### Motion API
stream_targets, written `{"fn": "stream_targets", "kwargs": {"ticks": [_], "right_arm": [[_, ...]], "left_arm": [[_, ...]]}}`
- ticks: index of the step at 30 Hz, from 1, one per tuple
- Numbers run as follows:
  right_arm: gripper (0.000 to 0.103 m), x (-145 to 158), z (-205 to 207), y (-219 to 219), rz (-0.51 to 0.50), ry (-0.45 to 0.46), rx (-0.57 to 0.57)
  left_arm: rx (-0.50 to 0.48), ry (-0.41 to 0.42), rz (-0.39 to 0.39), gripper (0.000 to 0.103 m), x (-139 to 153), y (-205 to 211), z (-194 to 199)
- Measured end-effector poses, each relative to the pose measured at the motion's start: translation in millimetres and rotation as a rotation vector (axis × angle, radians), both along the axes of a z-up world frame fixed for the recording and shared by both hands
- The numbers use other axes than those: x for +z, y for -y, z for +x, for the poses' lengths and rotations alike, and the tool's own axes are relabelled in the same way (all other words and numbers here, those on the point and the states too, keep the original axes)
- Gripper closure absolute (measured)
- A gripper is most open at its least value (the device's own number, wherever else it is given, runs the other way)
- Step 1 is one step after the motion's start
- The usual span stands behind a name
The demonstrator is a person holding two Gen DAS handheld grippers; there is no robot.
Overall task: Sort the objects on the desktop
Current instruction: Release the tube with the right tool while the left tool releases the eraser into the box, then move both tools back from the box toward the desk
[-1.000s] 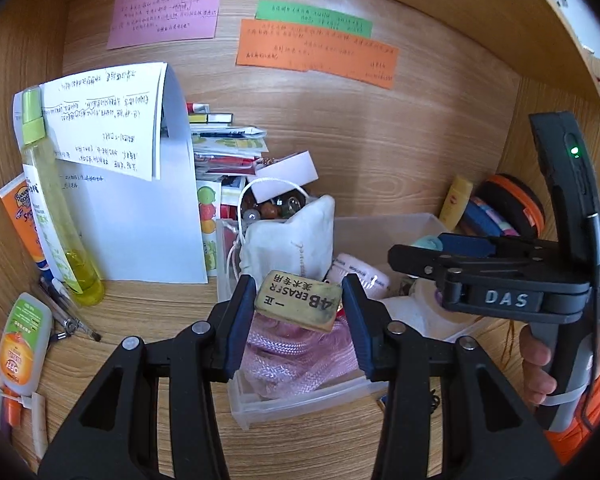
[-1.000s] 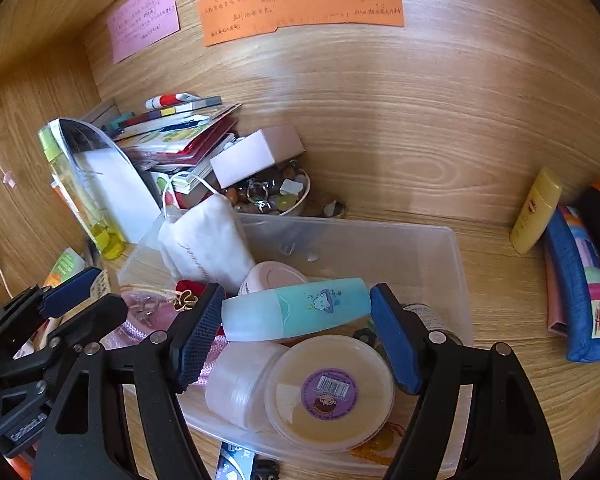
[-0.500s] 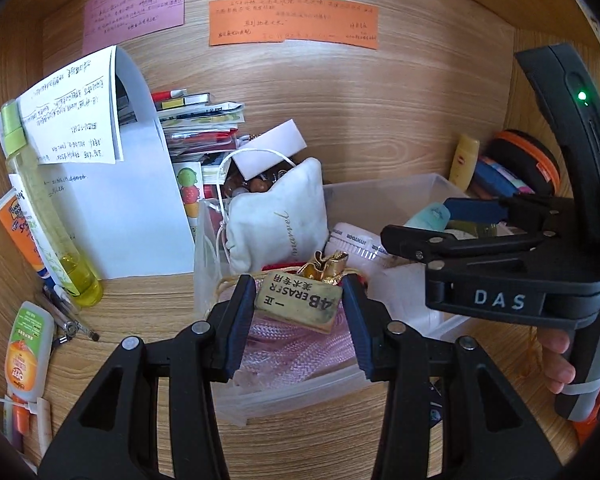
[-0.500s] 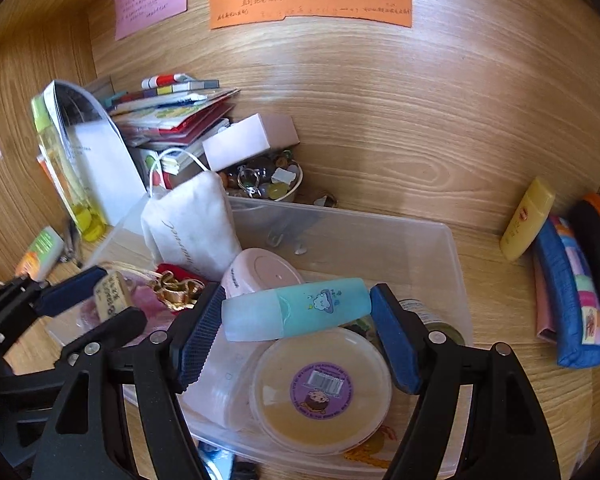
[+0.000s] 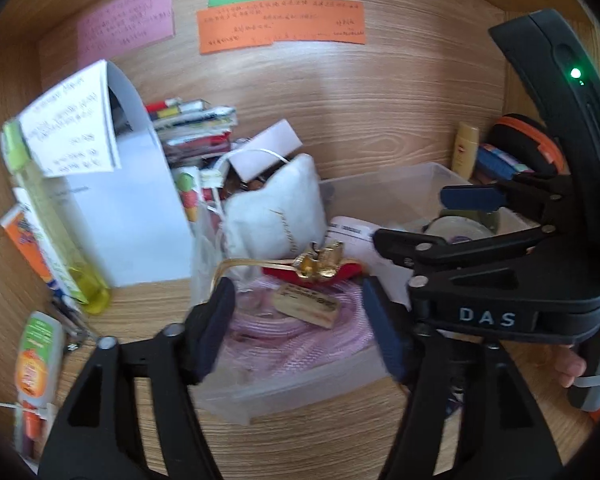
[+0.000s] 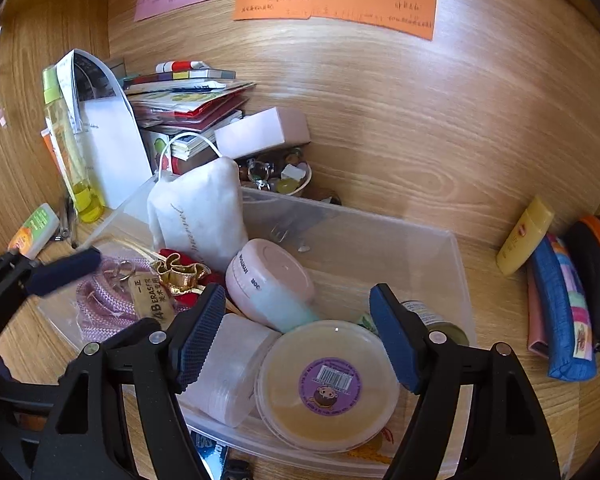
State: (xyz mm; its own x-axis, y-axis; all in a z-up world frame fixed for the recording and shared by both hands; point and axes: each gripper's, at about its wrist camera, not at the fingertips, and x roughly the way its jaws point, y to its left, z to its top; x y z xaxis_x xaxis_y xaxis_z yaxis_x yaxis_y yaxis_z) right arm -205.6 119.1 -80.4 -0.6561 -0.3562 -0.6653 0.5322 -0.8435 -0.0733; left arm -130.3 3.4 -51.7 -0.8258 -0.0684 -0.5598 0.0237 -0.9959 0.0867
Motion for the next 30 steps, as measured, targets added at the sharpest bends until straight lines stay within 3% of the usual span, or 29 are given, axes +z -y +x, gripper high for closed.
{"fn": "stream_targets", "kwargs": {"ticks": [6, 12, 17, 21, 26, 30], "right_arm": [[0.031, 4, 1, -4, -0.024, -0.003, -0.001], [0.031, 20, 7, -15, -0.069, -0.020, 0.010], [0.031, 41, 19, -40, -0.120, -0.042, -0.010], [0.023, 50, 39, -65, -0.138, -0.069, -0.023], [0.023, 45, 59, -90, -0.106, -0.084, -0.045], [0.023, 33, 75, -98, -0.089, -0.058, 0.006]], "left_arm": [[0.013, -0.021, 0.022, 0.027, 5, 5, 4], [0.031, -0.050, 0.064, 0.010, 11, 13, 10], [0.051, -0.066, 0.102, 0.010, 17, 20, 13], [0.062, -0.096, 0.106, 0.009, 21, 21, 18], [0.047, -0.114, 0.088, 0.009, 24, 17, 29], [-0.024, -0.076, 0.114, 0.009, 20, 11, 43]]}}
